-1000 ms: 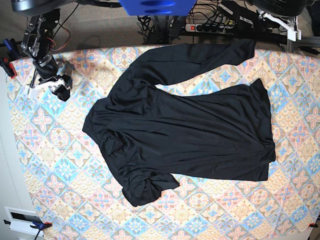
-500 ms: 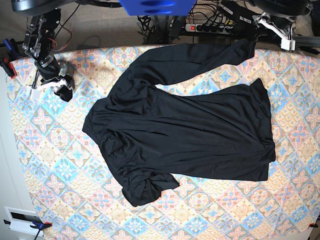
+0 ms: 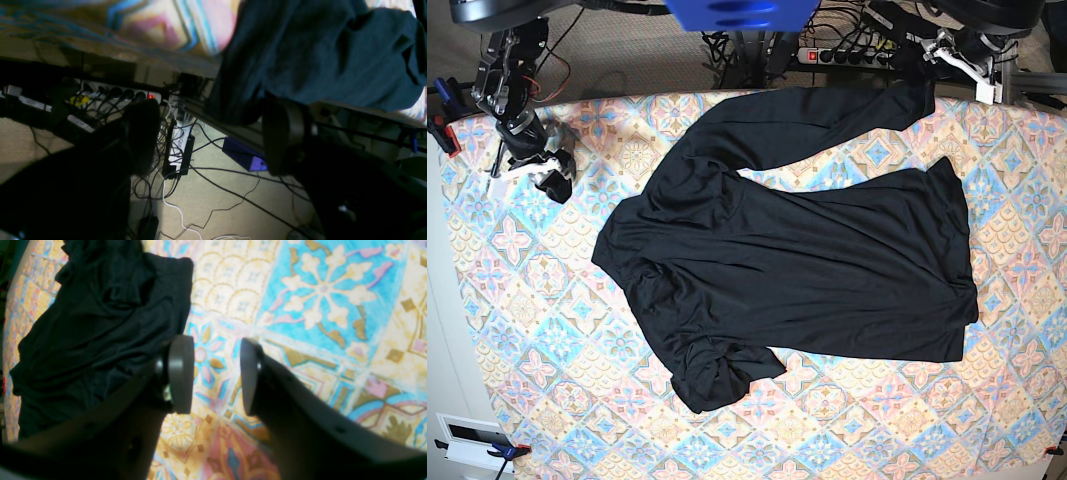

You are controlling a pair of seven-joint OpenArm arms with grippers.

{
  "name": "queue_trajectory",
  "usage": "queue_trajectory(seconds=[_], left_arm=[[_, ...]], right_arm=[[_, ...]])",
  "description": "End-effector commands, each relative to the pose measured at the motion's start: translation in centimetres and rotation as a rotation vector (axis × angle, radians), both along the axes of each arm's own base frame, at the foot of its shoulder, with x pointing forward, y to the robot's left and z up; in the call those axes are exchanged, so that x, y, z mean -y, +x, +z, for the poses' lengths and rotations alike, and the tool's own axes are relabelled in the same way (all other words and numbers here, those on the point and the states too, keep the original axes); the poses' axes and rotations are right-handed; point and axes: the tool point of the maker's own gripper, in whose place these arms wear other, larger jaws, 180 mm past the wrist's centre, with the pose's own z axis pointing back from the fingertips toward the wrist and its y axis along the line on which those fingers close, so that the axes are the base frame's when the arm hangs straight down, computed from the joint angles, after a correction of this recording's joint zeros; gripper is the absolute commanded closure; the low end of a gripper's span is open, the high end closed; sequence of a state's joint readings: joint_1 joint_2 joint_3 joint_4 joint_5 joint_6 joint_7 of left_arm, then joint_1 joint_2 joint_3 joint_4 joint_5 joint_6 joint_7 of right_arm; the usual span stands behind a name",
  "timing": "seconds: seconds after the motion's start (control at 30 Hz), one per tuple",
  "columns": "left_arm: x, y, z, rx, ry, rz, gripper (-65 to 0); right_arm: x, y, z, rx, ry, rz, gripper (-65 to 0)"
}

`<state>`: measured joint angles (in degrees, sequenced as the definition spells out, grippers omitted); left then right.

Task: Layout the t-shirt on the table in an organized manner, then fold the t-shirt properly
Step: 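Release the shirt with both grippers and lift them away, then move the right gripper to the shirt shoulder and grasp it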

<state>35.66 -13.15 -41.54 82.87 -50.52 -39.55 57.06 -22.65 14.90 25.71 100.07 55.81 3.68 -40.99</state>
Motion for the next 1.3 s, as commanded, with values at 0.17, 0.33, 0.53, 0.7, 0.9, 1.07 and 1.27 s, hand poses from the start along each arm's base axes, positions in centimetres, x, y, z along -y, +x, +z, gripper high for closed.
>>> queue_trajectory(seconds=[0.17, 0.33, 0.53, 0.7, 0.9, 1.07, 1.27], left_arm=[[-0.4, 0.5, 0.8, 0.034, 0.004, 0.001, -44.7], [-0.3, 1.4, 1.6, 0.08, -0.033, 0.029, -21.6], [-0.4, 2.2, 1.6, 0.09, -0.021, 0.021, 0.0], [-0.4, 2.2, 1.6, 0.094, -0.024, 0.024, 0.0], [-0.3, 2.2, 1.6, 0.092, -0.024, 0.024, 0.0], [-0.3, 2.2, 1.6, 0.092, -0.024, 0.024, 0.0], [-0.4, 2.3, 1.6, 0.095, -0.024, 0.025, 0.0]], right_arm=[[0.4, 0.7, 1.2, 0.044, -0.015, 0.001, -22.0], [0.4, 0.7, 1.2, 0.044, -0.015, 0.001, -21.9], [0.4, 0.7, 1.2, 0.044, -0.015, 0.001, -21.9], [0.4, 0.6, 1.2, 0.041, -0.013, 0.004, -21.8], [-2.4, 0.0, 0.0, -0.028, 0.026, 0.096, -22.0], [-4.5, -0.7, -0.6, -0.058, 0.124, 0.119, -22.2], [-6.5, -3.4, -1.2, -0.117, 0.28, 0.139, -22.2]])
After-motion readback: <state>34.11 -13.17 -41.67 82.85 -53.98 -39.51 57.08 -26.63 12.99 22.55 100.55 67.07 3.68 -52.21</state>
